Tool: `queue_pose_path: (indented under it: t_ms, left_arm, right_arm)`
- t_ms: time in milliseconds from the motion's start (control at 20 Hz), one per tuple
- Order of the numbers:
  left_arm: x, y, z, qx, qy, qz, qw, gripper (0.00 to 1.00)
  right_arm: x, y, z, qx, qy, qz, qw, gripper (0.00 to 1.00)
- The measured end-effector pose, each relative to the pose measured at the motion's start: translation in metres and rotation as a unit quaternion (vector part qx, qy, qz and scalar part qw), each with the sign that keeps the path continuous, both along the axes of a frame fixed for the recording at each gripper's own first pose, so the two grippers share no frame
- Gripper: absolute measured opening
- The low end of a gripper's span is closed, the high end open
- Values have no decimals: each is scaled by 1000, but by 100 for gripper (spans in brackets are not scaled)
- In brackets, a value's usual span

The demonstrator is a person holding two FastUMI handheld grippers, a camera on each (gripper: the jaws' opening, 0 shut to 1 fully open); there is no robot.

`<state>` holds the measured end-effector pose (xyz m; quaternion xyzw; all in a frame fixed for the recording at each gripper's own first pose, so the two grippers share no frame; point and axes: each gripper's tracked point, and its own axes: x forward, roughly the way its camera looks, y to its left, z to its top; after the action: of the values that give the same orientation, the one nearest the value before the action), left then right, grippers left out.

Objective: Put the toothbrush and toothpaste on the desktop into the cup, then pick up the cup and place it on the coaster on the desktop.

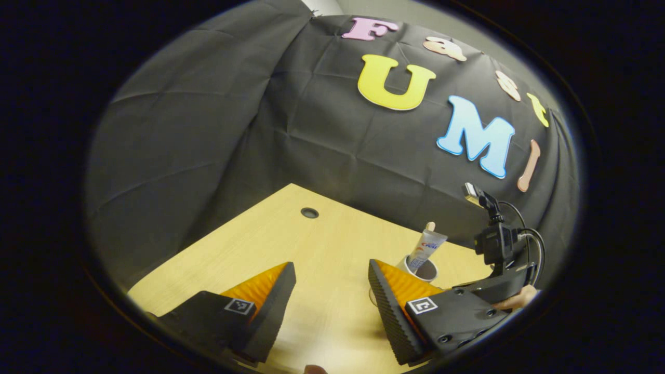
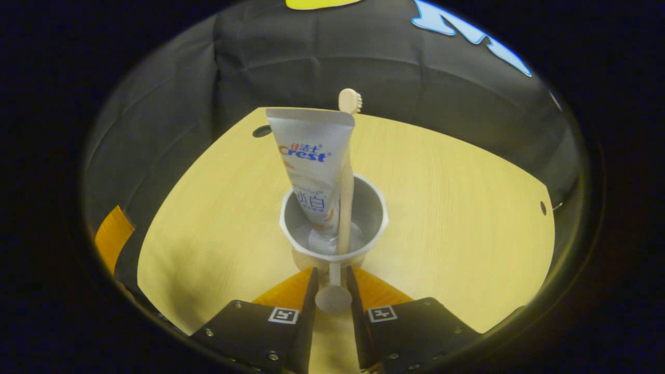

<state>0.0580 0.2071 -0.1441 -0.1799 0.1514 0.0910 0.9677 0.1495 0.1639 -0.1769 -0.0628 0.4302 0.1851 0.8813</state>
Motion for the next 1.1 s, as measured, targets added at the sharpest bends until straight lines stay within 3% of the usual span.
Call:
queue_pose_path:
  t_ms: [100, 250, 600, 800, 950, 1100]
  left_arm:
    - [-2, -3, 4, 3, -3, -2, 1000, 91]
    - [-3, -12, 13, 11, -7, -6, 1000, 92]
    - [-2, -63, 41, 41, -25, -35, 998, 91]
    - [2, -108, 62, 52, -41, -58, 996, 89]
    - [3, -143, 73, 59, -50, -72, 994, 92]
    - [5, -180, 89, 68, -64, -84, 992, 92]
  right_arm:
    - [-4, -1, 5, 4, -4, 4, 1000, 31]
    - [-8, -7, 10, 11, -15, 6, 1000, 91]
    - [-41, -41, 53, 60, -45, -5, 997, 90]
    - [-54, -87, 93, 83, -104, -27, 991, 90]
    - [-61, -139, 124, 67, -180, -48, 980, 90]
    - [-67, -189, 159, 45, -269, -65, 960, 89]
